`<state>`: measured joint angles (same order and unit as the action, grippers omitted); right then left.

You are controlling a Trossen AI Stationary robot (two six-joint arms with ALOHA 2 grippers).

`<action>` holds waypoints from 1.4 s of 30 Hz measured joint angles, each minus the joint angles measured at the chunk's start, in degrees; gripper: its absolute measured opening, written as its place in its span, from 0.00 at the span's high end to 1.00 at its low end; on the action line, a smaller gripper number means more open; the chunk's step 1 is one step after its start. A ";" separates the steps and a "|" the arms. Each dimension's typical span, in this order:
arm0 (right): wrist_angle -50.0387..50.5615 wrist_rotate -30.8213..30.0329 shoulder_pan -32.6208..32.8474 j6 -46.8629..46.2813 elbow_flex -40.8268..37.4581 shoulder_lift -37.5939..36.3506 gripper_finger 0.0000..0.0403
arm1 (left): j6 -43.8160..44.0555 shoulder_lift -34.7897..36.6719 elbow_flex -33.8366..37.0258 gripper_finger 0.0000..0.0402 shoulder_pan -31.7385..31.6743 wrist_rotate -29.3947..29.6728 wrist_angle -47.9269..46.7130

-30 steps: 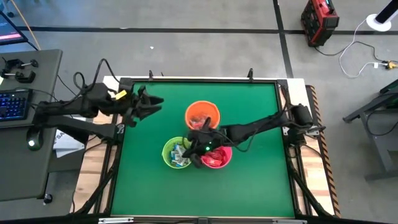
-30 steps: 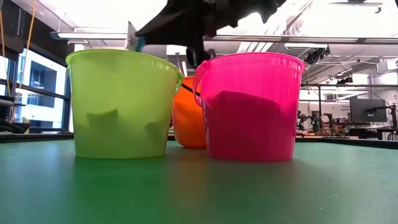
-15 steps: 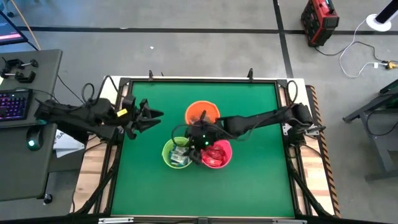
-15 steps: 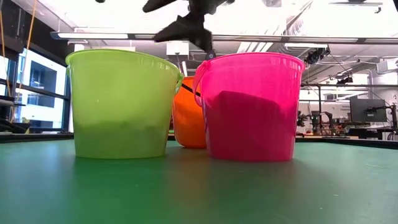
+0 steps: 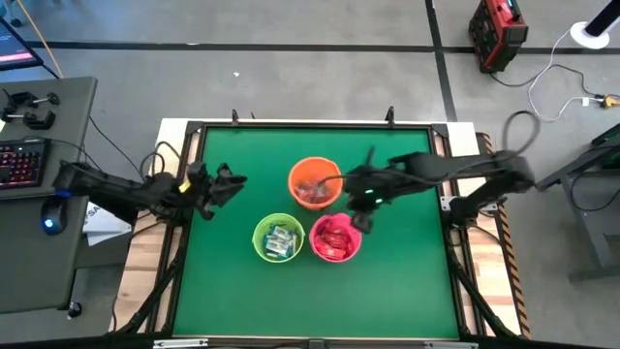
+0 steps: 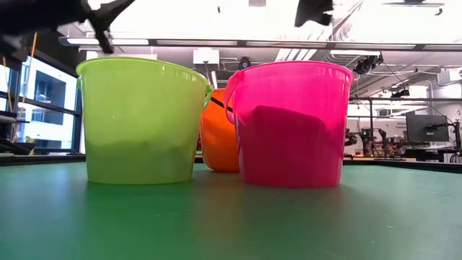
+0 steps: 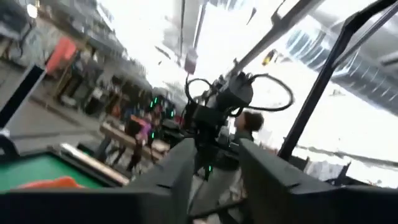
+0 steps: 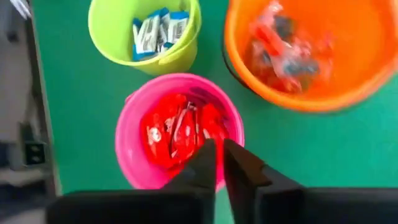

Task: Sort candy by brand, put in halloween buckets
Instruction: Return to Home Position

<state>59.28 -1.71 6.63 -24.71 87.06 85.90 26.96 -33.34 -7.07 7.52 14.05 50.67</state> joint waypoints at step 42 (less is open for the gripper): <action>-67.73 2.32 -0.66 -0.58 -85.08 -74.17 1.00 | -0.62 7.50 6.38 0.96 -1.56 -1.47 -4.60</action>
<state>-8.45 0.61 5.98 -25.30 1.98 11.73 26.34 -25.85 -0.69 5.96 12.58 46.07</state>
